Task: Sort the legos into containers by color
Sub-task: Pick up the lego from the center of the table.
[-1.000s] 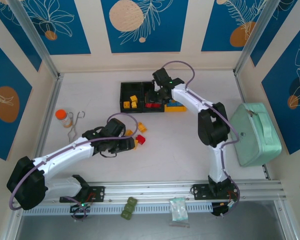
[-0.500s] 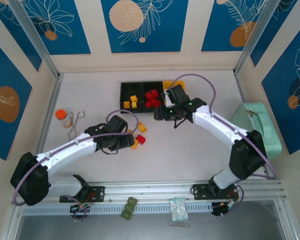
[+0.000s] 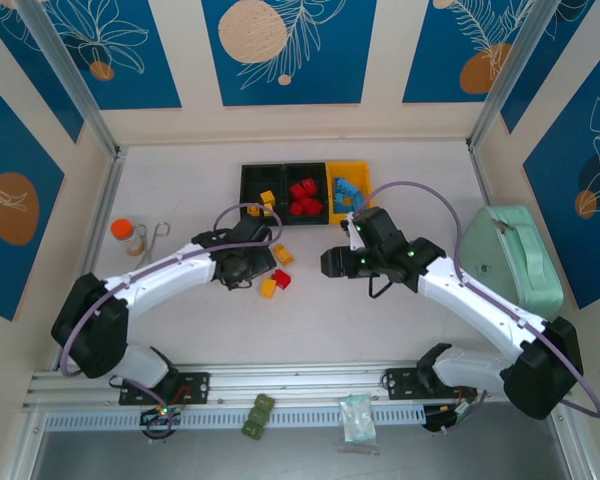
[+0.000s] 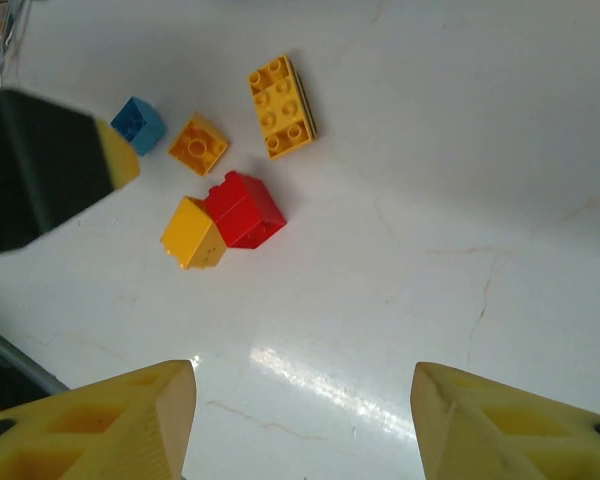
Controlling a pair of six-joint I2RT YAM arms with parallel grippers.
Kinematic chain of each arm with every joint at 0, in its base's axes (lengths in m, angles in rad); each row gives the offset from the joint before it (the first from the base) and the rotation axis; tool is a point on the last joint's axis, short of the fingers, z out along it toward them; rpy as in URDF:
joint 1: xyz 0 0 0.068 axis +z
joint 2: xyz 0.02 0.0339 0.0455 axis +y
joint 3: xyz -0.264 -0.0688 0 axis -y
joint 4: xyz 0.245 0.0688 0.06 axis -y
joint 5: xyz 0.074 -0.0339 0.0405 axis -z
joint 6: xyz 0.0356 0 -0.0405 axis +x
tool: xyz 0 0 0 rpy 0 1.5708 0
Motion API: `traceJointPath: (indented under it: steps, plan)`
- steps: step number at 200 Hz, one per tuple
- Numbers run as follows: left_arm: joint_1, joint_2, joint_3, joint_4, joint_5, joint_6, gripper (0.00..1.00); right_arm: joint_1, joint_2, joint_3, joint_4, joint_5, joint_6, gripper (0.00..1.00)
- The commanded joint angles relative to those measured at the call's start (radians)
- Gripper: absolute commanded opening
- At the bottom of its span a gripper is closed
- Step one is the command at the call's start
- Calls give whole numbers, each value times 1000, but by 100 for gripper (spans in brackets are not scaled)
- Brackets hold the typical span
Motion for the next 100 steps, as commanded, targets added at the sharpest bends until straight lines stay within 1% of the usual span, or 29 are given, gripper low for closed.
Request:
traceJointPath:
  steps: [1, 26, 63, 87, 100]
  plan:
    - [18, 53, 41, -25, -58, -112, 79, 20, -66, -43, -25, -4, 48, 59]
    - [19, 118, 65, 0, -43, -166, 80, 22, -123, -89, -40, 4, 76, 59]
    - [22, 204, 108, 18, -53, -215, 81, 23, -170, -129, -46, 7, 105, 59]
    - [24, 250, 138, 10, -79, -219, 80, 22, -179, -138, -50, 7, 113, 60]
    - [28, 271, 150, 8, -86, -218, 78, 24, -179, -140, -50, 3, 114, 59]
